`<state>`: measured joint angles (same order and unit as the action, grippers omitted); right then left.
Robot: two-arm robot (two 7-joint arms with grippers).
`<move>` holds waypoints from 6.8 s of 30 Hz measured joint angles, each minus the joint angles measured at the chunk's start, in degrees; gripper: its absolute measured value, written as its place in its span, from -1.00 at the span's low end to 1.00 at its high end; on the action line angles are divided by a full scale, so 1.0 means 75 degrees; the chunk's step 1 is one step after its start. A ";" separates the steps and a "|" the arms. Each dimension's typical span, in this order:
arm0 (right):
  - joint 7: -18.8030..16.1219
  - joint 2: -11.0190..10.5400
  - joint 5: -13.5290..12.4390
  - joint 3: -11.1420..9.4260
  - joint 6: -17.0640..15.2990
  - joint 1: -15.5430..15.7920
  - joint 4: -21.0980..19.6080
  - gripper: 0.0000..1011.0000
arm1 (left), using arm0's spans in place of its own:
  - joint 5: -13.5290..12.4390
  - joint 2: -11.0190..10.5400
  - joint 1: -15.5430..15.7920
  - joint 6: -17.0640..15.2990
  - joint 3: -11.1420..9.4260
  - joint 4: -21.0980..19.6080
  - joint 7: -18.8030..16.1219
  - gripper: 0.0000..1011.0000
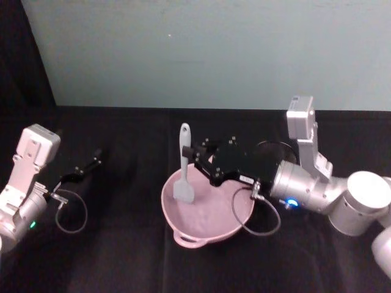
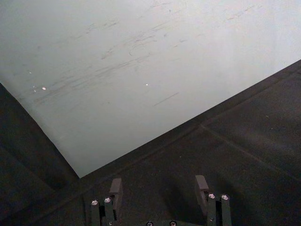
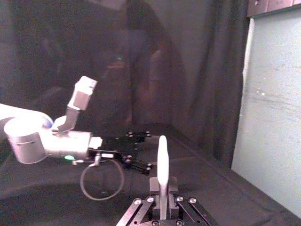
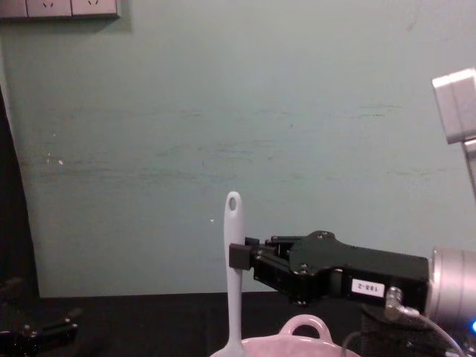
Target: Use the one hand to pick up the spoon and stir the clear water in the bowl.
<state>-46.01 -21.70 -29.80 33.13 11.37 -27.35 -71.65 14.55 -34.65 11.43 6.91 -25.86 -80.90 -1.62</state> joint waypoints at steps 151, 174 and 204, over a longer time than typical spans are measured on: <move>0.1610 -0.0086 0.0489 -0.1281 0.0298 0.1423 -0.0720 -0.79 | 0.0000 0.0000 0.0000 0.0000 0.0000 0.0000 0.0000 0.99; 0.0883 0.0552 0.0213 -0.0611 0.0360 0.0939 -0.0151 -0.79 | 0.0000 0.0000 0.0000 0.0000 0.0000 0.0000 0.0000 0.99; 0.1376 0.0102 0.0384 -0.1220 0.0319 0.0948 -0.0266 -0.79 | 0.0000 0.0000 0.0001 0.0000 0.0000 0.0000 0.0000 0.99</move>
<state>-35.69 -20.94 -26.92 23.98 13.76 -20.24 -73.65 14.55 -34.65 11.43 6.91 -25.86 -80.90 -1.62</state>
